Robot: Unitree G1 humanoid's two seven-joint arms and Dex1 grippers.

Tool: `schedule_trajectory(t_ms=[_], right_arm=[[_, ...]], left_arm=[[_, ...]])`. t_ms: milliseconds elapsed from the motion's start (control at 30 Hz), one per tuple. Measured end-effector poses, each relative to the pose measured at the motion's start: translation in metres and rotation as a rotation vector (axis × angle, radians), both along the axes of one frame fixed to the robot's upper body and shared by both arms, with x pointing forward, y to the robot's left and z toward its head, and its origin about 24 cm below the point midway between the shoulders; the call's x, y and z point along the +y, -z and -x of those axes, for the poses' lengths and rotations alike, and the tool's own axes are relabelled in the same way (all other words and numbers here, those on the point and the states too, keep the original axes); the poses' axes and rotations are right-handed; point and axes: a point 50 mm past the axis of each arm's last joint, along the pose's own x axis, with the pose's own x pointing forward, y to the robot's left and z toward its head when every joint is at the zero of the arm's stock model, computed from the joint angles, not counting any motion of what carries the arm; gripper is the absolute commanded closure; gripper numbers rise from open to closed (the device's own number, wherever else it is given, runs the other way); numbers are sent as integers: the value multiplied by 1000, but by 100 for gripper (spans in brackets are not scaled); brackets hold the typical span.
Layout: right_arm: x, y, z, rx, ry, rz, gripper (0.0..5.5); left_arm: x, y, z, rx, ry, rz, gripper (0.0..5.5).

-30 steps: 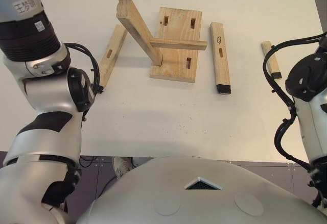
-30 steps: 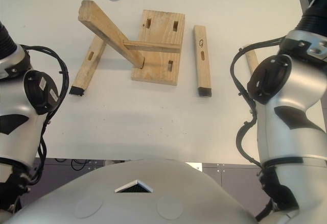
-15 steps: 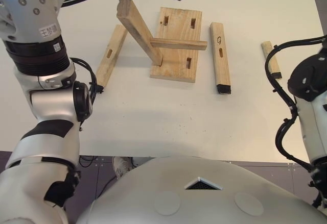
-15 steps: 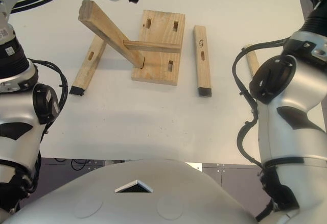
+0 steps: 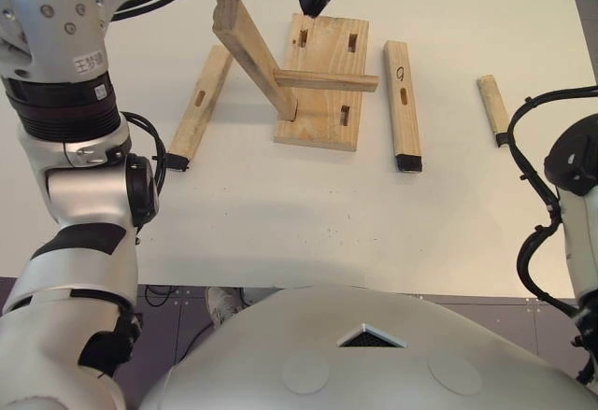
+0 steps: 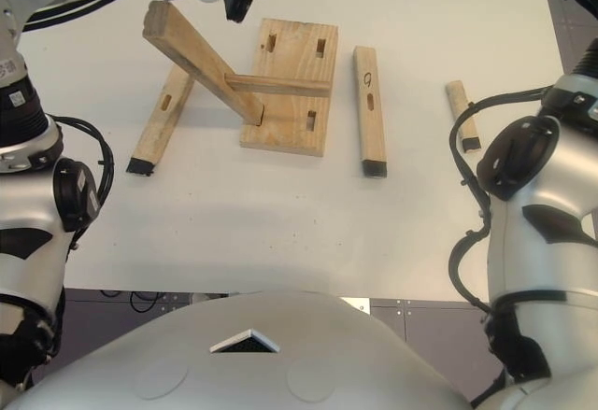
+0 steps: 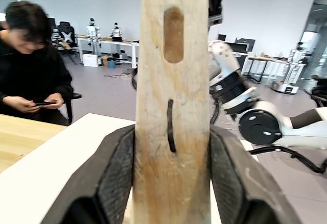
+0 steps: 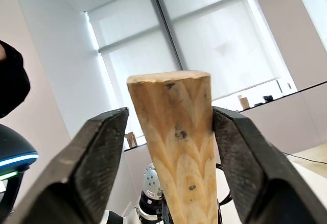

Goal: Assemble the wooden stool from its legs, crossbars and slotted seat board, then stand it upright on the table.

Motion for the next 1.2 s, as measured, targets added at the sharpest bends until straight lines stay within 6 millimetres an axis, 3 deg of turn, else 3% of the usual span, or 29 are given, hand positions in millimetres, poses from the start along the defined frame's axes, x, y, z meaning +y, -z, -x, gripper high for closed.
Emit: schedule_trajectory(t_ms=[133,300,633,867,967,1200], right_arm=[[2,4,1,17,-19,9,162],[5,5,2,29,-56,-4,162],[13,10,1,64,-85,2,305],[12,9,2,52,-78,4,314],[11,9,1,51,-51,4,318],[11,7,-9,11,124,57,345]], left_arm=[[0,2,-2,11,-3,-4,351],[-2,6,1,24,31,-19,351],[-7,16,6,76,79,-40,351],[-7,16,6,85,84,-30,351],[-6,14,2,74,67,-10,282],[-1,1,4,28,53,22,188]])
